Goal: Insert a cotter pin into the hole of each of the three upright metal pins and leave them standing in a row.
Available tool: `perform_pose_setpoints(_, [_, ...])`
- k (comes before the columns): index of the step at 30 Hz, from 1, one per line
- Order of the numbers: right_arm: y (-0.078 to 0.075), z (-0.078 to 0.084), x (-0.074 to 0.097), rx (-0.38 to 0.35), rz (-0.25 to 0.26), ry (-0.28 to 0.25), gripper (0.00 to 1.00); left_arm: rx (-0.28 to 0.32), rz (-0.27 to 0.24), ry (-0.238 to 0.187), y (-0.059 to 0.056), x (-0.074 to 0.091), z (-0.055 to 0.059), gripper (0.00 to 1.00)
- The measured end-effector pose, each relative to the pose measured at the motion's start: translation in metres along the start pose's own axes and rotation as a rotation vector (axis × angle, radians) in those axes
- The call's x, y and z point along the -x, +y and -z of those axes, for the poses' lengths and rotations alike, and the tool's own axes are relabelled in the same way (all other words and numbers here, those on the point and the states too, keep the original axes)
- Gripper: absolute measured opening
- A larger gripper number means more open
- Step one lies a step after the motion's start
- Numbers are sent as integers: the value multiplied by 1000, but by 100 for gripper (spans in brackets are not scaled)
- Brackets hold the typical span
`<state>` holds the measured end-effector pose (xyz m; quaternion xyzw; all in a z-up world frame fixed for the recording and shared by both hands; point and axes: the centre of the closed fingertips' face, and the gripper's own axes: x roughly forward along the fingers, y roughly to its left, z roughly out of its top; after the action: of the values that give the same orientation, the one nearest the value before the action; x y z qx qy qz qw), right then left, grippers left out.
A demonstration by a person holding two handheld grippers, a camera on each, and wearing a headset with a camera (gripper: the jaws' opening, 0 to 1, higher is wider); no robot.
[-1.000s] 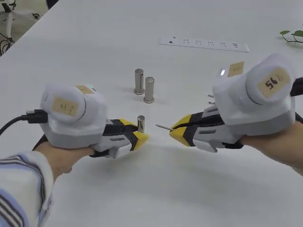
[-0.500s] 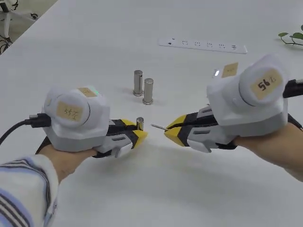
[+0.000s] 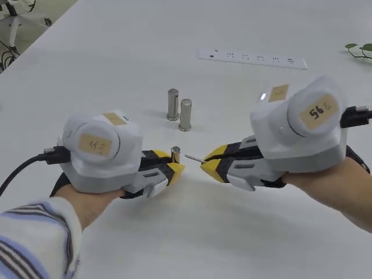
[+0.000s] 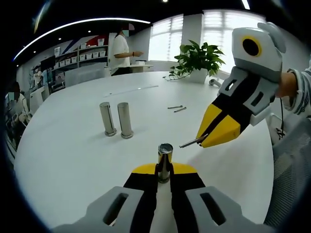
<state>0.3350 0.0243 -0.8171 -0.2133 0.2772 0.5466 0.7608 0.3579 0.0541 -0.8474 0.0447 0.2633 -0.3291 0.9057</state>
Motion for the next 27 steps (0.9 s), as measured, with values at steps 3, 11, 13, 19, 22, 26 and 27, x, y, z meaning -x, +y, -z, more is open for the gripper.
perform_pose_setpoints(3, [-1, -2, -1, -1, 2, -6, 2, 2, -12, 1, 0, 0, 0, 7])
perform_pose_setpoints(11, [-1, -5, -4, 9, 2, -8, 2, -4, -46, 0, -1, 0, 0, 7])
perform_pose_setpoints(13, [-1, -4, -5, 12, 1, -7, 2, -3, -50, 1, 0, 0, 1, 7])
perform_pose_setpoints(19, [0, -5, -7, 18, 3, -16, 2, -11, -63, 3, -1, 0, 1, 7])
perform_pose_setpoints(22, [0, -5, -8, 24, 5, -25, 2, -14, -63, 5, -1, 0, 1, 7])
perform_pose_setpoints(26, [-1, -6, -10, 34, 5, -37, 2, -15, -63, 5, 0, 0, 1, 7])
perform_pose_setpoints(27, [-1, -6, -11, 36, 6, -39, 2, -17, -63, 5, 0, 0, 1, 7])
